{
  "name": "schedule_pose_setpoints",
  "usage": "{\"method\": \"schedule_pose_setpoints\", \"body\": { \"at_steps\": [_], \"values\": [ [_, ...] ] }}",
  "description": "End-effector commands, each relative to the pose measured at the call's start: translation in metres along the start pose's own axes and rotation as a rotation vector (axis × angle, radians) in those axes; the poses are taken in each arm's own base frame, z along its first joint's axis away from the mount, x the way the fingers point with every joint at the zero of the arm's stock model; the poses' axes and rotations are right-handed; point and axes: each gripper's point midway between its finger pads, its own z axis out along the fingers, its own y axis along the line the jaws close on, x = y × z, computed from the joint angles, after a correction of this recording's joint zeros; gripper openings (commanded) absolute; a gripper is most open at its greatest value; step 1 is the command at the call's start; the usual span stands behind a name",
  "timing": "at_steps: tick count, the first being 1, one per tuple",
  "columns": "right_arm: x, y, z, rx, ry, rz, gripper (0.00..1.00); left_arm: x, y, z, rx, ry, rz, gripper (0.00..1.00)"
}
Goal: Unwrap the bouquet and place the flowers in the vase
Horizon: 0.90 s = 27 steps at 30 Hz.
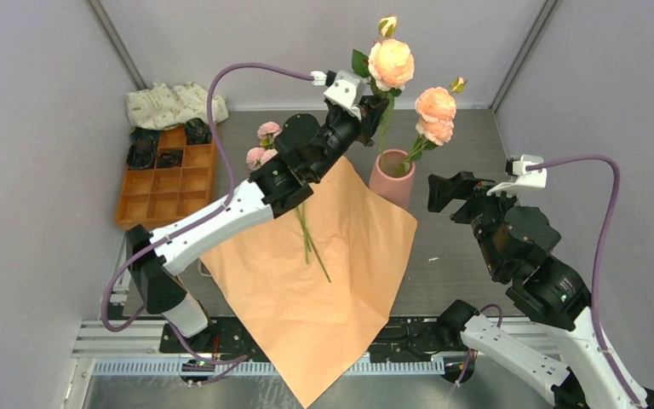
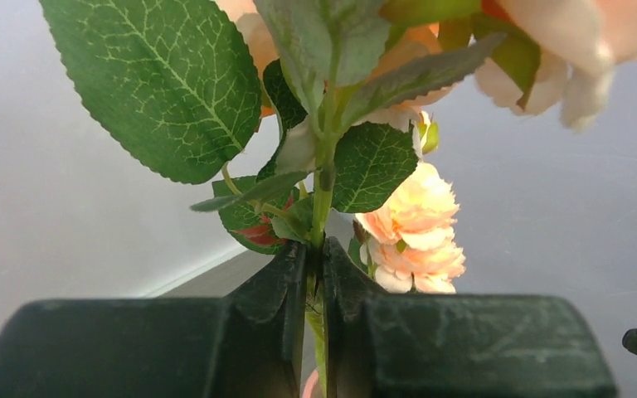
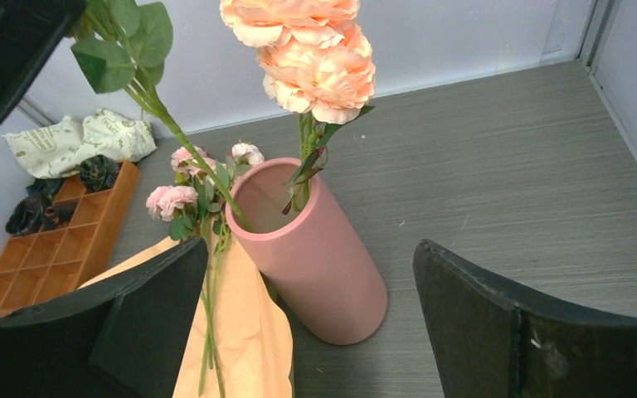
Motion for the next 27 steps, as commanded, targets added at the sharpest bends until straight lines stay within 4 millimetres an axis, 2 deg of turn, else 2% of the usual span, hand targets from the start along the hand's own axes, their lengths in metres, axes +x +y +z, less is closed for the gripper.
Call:
{"method": "schedule_pose_setpoints", "body": {
  "at_steps": [1,7,10,16,27],
  "values": [
    [-0.009,0.006,-0.001,-0.027,-0.024,0.024,1.00,-0.050,0.005,-0.013,-0.024,-0.140,-0.082,0.14],
    [-0.011,0.007,-0.003,-0.033,-0.029,0.036,0.99,-0.035,0.003,-0.012,-0.016,-0.089,-0.082,0.35],
    [-0.010,0.009,-0.002,-0.041,-0.024,0.040,0.99,-0.024,0.002,-0.012,-0.012,-0.054,-0.088,0.41],
    [-0.008,0.013,0.000,-0.053,-0.016,0.042,0.99,-0.005,0.006,-0.018,-0.036,0.005,-0.096,0.46],
    [-0.004,0.021,0.005,-0.079,-0.005,0.045,1.00,0.073,0.012,-0.042,-0.072,0.212,-0.115,0.48]
  ]
}}
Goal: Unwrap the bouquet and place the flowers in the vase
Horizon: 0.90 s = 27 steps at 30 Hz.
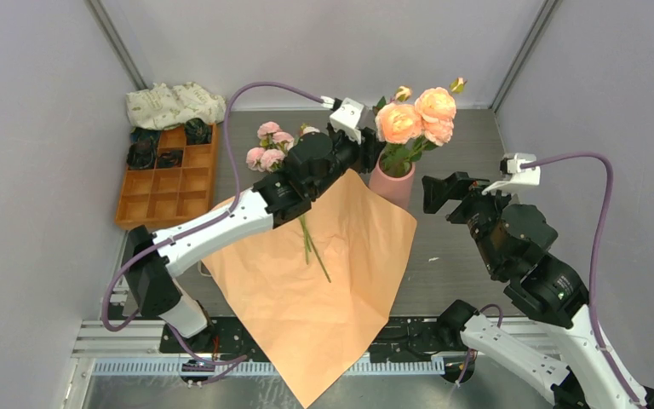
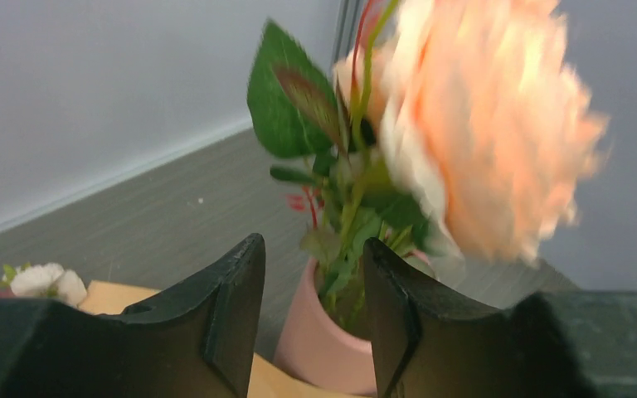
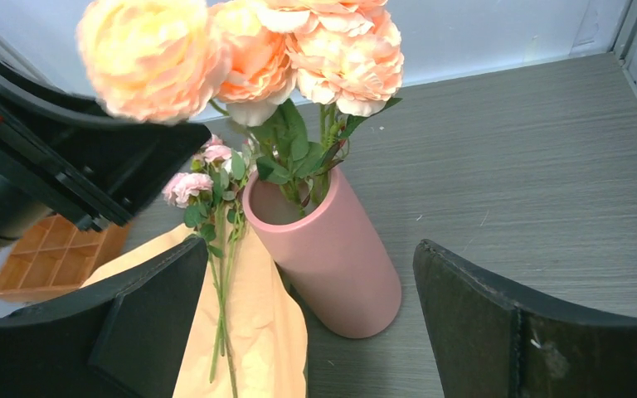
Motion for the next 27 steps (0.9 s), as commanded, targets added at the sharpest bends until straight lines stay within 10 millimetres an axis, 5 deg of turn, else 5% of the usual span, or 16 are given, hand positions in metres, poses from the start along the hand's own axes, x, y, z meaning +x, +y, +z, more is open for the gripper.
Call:
{"method": "schedule_pose_setpoints", "body": {
  "at_steps": [1,8,12,20,27],
  "values": [
    [-0.009,0.011,0.004,-0.035,-0.029,0.036,0.99,-0.010,0.004,-0.015,-0.021,-0.017,-0.066,0.48],
    [-0.009,0.014,0.005,-0.047,-0.022,0.033,0.99,0.002,0.003,-0.024,-0.012,0.053,-0.085,0.49],
    [-0.004,0.026,0.010,-0.085,0.021,0.010,0.99,-0.002,0.020,-0.043,-0.093,0.059,-0.098,0.50],
    [-0.023,0.069,0.023,-0.224,0.040,-0.017,0.99,-0.048,0.090,-0.122,-0.410,-0.033,-0.075,0.49],
    [-0.055,0.138,0.034,-0.418,0.034,-0.002,0.99,-0.078,0.133,-0.186,-0.603,-0.111,-0.053,0.50]
  ]
}}
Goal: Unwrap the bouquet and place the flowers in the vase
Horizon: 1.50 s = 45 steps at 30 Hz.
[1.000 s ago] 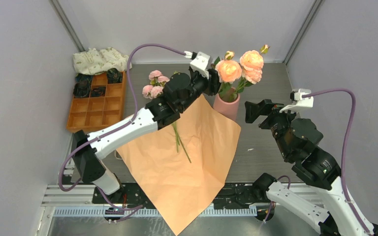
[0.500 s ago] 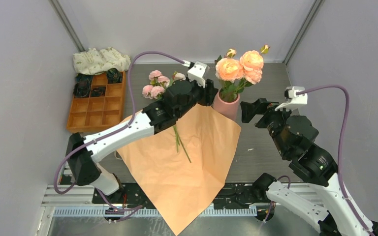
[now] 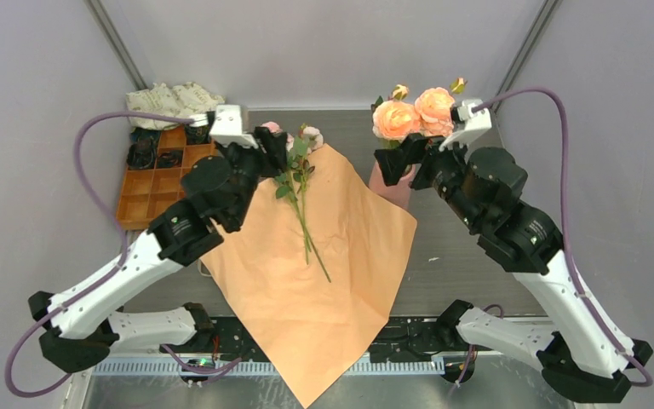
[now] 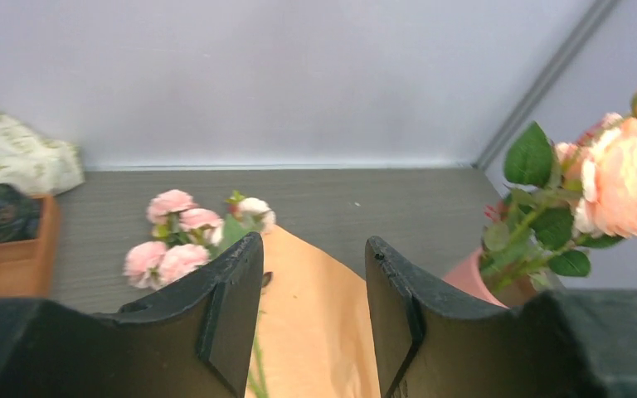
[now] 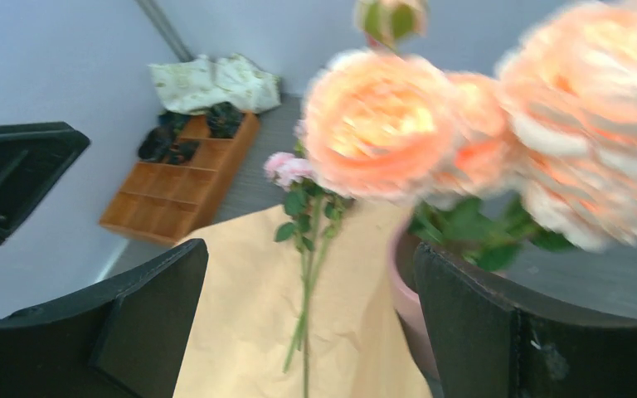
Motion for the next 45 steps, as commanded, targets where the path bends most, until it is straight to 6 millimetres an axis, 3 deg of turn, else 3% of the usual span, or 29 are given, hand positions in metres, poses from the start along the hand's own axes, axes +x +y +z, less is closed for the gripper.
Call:
{"method": "schedule_pose_setpoints", "body": {
  "at_steps": [1,5,9,12,16,22,29,34,39,45],
  "values": [
    [-0.043,0.061,0.005,-0.199,-0.081,0.000,1.00,-0.018,0.050,-0.022,-0.186,-0.057,0.020,0.49],
    [-0.033,0.122,0.018,-0.284,-0.035,-0.126,0.99,-0.034,0.074,-0.038,-0.279,-0.081,0.014,0.49],
    [0.024,0.185,0.053,-0.343,0.159,-0.243,1.00,-0.052,0.106,-0.061,-0.436,-0.070,-0.025,0.48],
    [0.068,0.207,0.078,-0.326,0.291,-0.287,0.99,-0.066,0.126,-0.081,-0.505,-0.073,-0.040,0.47],
    [0.126,0.216,0.109,-0.278,0.425,-0.313,1.00,-0.076,0.147,-0.103,-0.542,-0.114,-0.071,0.47],
    [0.202,0.199,0.153,-0.191,0.620,-0.264,0.90,-0.078,0.164,-0.120,-0.574,-0.146,-0.082,0.47],
    [0.266,0.154,0.196,-0.080,0.791,-0.203,0.77,-0.075,0.158,-0.115,-0.540,-0.129,-0.062,0.47],
    [0.301,0.125,0.222,-0.010,0.871,-0.200,0.68,-0.070,0.149,-0.107,-0.513,-0.109,-0.040,0.48],
    [0.340,0.104,0.241,0.032,0.948,-0.192,0.66,-0.070,0.147,-0.104,-0.503,-0.110,-0.031,0.49],
    [0.364,0.085,0.255,0.062,0.988,-0.165,0.65,-0.069,0.148,-0.104,-0.503,-0.110,-0.019,0.49]
  ]
}}
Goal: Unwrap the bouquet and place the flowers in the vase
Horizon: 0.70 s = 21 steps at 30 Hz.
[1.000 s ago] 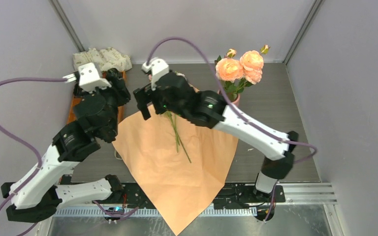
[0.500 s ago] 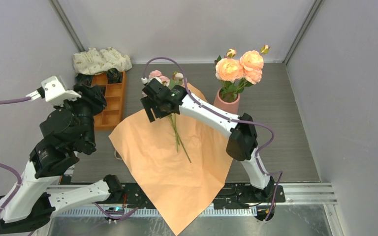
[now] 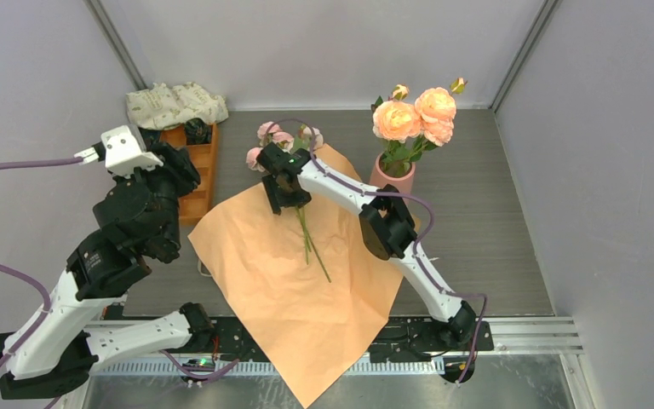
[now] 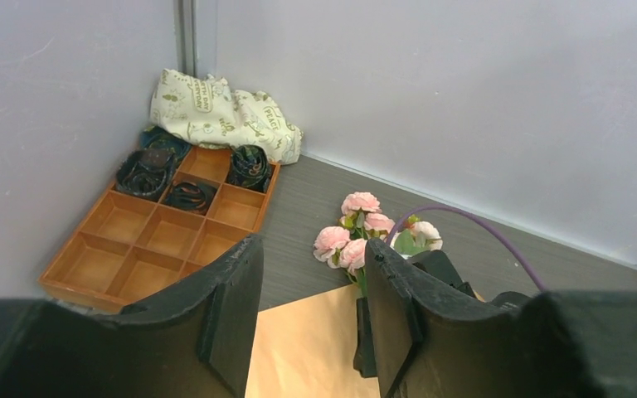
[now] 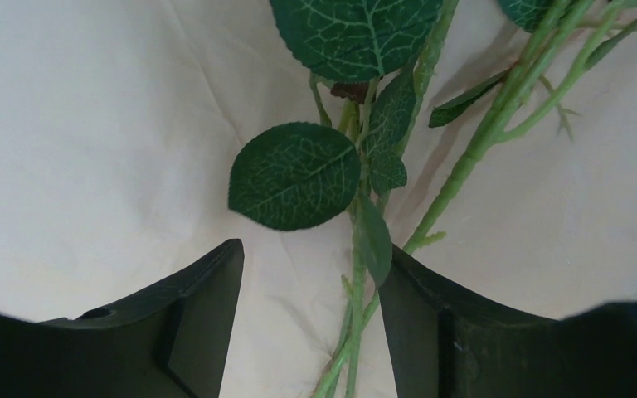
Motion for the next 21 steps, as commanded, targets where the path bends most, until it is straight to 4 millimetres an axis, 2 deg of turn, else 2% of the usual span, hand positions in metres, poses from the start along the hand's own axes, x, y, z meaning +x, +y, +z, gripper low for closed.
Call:
{"method": "schedule_pose_setpoints", "body": {
  "at_steps": [1,8,17,21],
  "values": [
    [-0.022,0.003,-0.010,-0.045,-0.042,0.042,0.65,-0.008,0.000,0.000,0.003,-0.021,-0.035,0.49],
    [-0.026,-0.004,0.006,-0.040,-0.031,0.048,0.58,-0.008,0.003,0.000,-0.002,-0.028,-0.027,0.50],
    [-0.016,-0.009,0.020,-0.017,-0.002,0.048,0.32,-0.005,0.004,0.000,-0.005,-0.030,-0.017,0.50],
    [-0.019,-0.011,0.017,-0.006,-0.015,0.052,0.19,-0.004,0.004,0.000,-0.004,-0.029,-0.015,0.50]
  ]
}}
